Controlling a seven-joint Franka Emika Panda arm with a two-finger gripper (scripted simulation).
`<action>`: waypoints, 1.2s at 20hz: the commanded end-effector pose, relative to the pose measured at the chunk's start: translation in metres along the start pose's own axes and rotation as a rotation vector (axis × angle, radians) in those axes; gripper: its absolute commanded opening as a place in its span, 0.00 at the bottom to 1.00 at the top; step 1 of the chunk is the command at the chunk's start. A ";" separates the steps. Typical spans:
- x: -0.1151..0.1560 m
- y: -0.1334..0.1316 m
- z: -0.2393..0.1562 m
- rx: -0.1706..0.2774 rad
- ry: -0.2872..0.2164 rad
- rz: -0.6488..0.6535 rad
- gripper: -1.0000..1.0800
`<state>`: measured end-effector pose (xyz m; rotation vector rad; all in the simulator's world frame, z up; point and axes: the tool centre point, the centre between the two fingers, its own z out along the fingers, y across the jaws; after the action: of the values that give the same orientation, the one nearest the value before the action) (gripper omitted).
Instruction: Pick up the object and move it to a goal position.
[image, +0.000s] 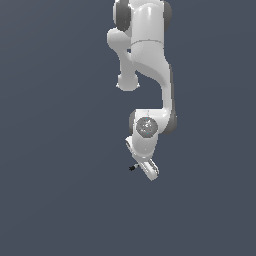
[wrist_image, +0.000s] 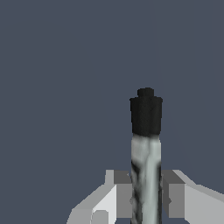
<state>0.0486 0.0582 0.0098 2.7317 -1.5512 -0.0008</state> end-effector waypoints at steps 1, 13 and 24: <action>0.001 0.001 -0.001 0.000 0.000 0.000 0.00; 0.022 0.040 -0.038 0.001 -0.001 0.000 0.00; 0.071 0.125 -0.118 0.002 -0.003 0.001 0.00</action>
<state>-0.0146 -0.0538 0.1156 2.7332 -1.5532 -0.0037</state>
